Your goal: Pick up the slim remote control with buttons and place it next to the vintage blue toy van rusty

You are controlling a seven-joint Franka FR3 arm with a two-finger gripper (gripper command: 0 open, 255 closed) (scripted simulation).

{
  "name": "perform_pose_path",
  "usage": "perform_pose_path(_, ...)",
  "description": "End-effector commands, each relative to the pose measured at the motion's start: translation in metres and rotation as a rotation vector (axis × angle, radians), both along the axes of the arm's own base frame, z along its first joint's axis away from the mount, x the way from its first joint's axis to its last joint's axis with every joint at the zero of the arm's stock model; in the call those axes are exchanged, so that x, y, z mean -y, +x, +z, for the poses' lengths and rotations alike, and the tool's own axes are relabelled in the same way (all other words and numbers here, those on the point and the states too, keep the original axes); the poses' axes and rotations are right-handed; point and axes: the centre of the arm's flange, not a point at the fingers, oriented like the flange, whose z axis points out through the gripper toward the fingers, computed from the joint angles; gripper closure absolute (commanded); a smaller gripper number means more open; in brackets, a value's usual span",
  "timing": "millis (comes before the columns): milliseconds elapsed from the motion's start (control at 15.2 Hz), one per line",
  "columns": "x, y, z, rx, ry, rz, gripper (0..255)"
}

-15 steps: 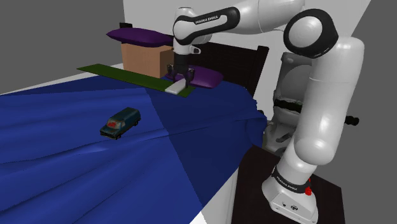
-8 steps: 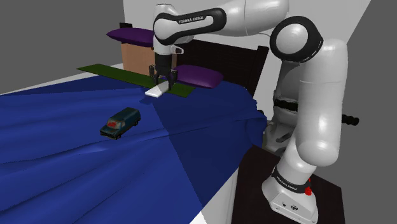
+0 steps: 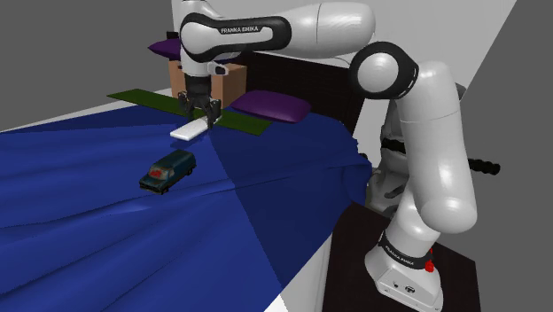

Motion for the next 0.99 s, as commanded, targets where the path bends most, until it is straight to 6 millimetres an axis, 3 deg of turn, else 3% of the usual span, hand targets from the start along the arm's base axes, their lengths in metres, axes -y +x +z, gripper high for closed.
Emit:
perform_pose_path(0,-0.004,0.003,-0.009,0.001,0.000,-0.001,255)
perform_pose_path(924,-0.004,0.003,-0.083,0.001,0.000,-0.001,255)
